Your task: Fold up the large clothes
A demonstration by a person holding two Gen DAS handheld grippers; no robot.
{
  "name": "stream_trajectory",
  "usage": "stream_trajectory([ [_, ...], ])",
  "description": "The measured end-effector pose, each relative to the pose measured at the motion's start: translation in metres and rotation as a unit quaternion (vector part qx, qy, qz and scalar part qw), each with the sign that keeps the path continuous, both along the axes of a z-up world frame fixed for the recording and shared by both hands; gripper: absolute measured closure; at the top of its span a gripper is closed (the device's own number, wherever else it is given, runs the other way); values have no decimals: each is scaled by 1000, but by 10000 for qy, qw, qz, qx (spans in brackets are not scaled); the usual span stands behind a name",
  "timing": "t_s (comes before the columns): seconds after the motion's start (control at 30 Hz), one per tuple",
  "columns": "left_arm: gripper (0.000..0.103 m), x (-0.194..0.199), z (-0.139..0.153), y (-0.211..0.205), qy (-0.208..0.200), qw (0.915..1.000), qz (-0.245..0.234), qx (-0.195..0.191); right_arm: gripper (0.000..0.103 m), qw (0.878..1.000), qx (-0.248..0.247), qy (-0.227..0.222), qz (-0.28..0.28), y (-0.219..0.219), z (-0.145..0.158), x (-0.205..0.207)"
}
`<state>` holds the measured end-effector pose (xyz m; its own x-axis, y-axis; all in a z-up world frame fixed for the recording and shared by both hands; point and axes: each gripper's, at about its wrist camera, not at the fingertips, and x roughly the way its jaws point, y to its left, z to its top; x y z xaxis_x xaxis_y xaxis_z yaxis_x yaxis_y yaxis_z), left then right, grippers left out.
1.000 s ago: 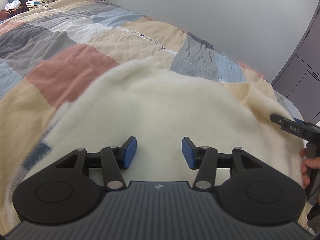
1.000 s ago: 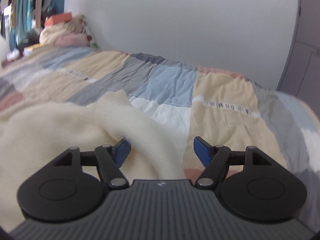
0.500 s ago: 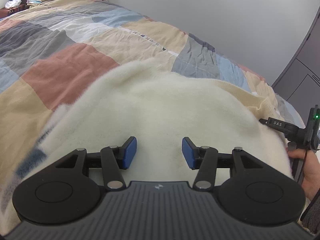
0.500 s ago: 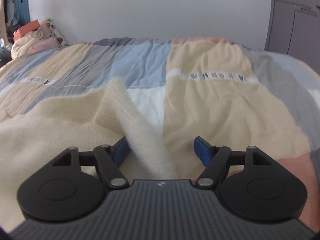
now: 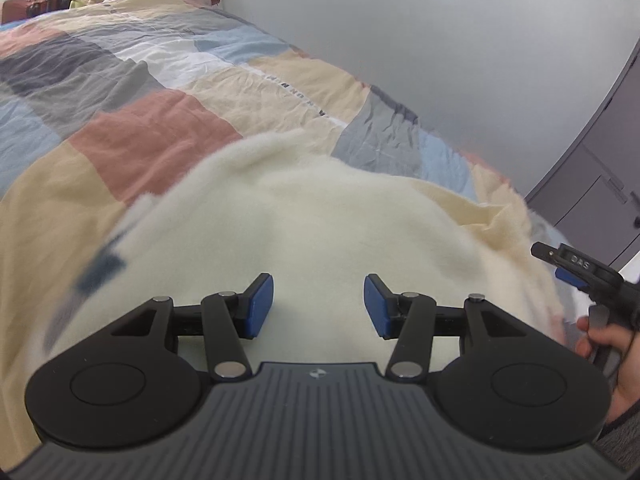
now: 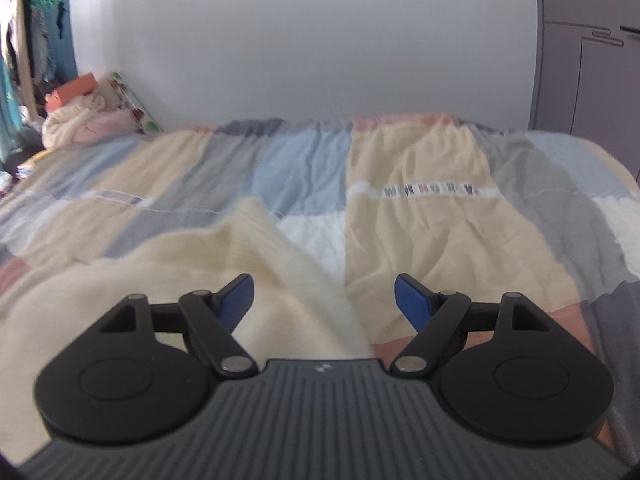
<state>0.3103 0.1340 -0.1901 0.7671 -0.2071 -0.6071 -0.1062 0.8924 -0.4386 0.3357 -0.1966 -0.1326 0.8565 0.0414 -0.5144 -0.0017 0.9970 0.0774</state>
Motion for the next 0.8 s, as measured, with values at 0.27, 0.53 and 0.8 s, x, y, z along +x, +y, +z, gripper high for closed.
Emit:
stream_trajectory([
  [0.27,47,-59,10,-21,-105,9997,31,-227,24,9908,1325,-52,288,7,28,-86],
  [0.53,37,-86,2,-22,148,9978,100,-632,23,9721,1997,729,992,32,6,-137],
  [0.8,23,-76,-17,-8,474,9898,215,-1326,20,9144,3528,1847,722,21,-37,-134],
])
